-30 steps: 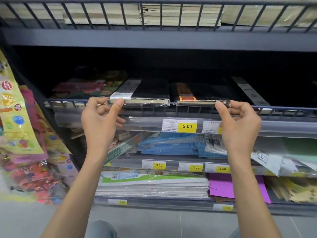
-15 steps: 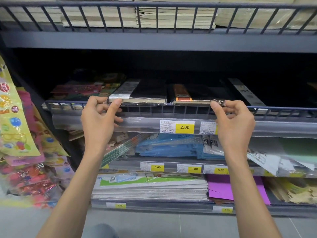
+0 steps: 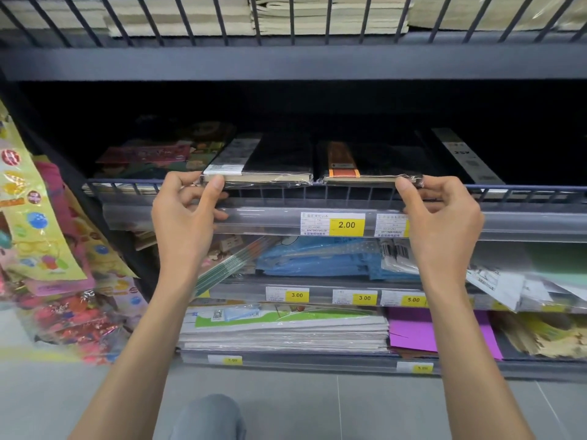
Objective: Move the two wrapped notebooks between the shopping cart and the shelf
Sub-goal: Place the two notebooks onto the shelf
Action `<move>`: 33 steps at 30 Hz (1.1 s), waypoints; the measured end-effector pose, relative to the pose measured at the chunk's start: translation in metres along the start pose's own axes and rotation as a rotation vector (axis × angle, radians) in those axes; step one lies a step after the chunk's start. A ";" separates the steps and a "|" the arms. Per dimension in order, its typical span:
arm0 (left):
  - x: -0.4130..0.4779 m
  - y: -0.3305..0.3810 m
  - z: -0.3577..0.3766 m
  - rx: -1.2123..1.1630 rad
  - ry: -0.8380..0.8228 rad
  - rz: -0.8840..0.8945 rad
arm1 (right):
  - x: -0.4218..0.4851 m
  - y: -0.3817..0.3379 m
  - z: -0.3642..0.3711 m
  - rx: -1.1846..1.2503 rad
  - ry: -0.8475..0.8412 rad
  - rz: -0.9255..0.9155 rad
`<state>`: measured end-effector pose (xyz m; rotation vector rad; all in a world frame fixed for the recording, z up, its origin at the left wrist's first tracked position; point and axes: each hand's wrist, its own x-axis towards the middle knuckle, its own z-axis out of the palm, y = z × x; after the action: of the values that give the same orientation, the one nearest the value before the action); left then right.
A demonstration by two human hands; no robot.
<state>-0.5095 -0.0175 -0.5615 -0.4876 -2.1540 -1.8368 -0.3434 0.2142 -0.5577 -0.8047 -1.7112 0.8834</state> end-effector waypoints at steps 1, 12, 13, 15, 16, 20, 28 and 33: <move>0.000 0.002 -0.001 0.014 -0.008 0.001 | 0.000 -0.002 -0.001 -0.025 0.005 0.002; 0.000 0.021 -0.021 -0.114 -0.167 -0.266 | -0.008 -0.024 -0.018 -0.295 -0.113 0.053; -0.002 0.024 -0.022 -0.135 -0.179 -0.303 | -0.007 -0.028 -0.021 -0.337 -0.152 0.064; -0.008 0.030 -0.026 -0.099 -0.220 -0.334 | -0.005 -0.033 -0.028 -0.436 -0.248 0.067; -0.011 0.033 -0.029 -0.047 -0.246 -0.325 | -0.004 -0.035 -0.032 -0.502 -0.302 0.055; -0.005 0.059 -0.043 0.306 -0.478 -0.250 | 0.003 -0.059 -0.051 -0.723 -0.561 0.077; 0.011 0.117 -0.057 1.002 -0.862 -0.051 | 0.017 -0.125 -0.075 -1.009 -0.909 -0.005; 0.019 0.179 -0.065 1.148 -1.034 -0.064 | 0.031 -0.186 -0.096 -1.108 -1.093 -0.006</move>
<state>-0.4528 -0.0554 -0.3826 -1.1609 -3.3098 0.0223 -0.2791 0.1628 -0.3628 -1.0725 -3.2761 0.2433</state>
